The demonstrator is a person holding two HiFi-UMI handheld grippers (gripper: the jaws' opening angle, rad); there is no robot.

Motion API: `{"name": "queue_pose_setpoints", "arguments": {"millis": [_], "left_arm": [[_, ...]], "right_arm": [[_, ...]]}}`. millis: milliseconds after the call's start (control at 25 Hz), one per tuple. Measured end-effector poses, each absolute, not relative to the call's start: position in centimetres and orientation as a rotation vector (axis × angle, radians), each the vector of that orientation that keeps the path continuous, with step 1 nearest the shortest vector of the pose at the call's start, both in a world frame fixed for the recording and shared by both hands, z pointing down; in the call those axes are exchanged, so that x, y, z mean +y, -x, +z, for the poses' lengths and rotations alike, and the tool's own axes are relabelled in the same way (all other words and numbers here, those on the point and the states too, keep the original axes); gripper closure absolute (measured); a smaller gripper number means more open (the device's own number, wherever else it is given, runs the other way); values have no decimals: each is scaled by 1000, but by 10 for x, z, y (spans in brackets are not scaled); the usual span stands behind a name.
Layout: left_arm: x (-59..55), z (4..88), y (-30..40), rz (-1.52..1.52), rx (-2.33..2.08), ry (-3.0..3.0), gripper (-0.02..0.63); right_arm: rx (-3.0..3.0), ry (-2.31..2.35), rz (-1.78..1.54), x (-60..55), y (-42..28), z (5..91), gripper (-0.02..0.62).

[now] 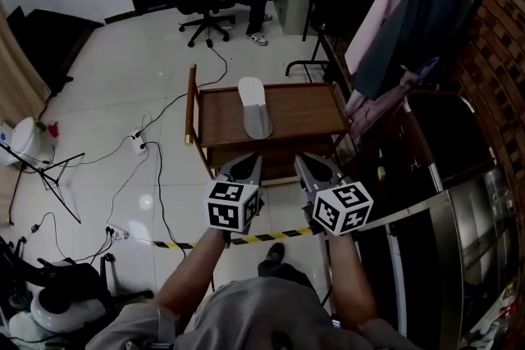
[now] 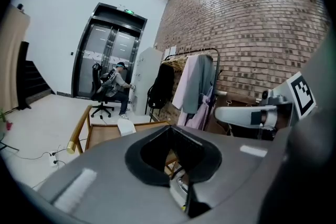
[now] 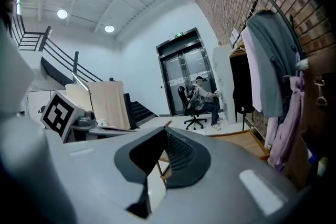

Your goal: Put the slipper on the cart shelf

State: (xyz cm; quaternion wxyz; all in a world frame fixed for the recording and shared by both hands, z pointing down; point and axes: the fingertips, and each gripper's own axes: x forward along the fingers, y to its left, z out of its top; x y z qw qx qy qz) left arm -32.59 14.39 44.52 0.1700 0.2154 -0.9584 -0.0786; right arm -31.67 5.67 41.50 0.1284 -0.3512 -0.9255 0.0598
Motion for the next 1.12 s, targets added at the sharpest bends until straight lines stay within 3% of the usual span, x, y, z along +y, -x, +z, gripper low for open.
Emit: {"name": "queue_pose_setpoints", "arguments": {"millis": [1120], "left_arm": [[166,596,607,-198,-2546,-388,597]], "right_arm": [[-2602,799,274,56,553,511,595]]}}
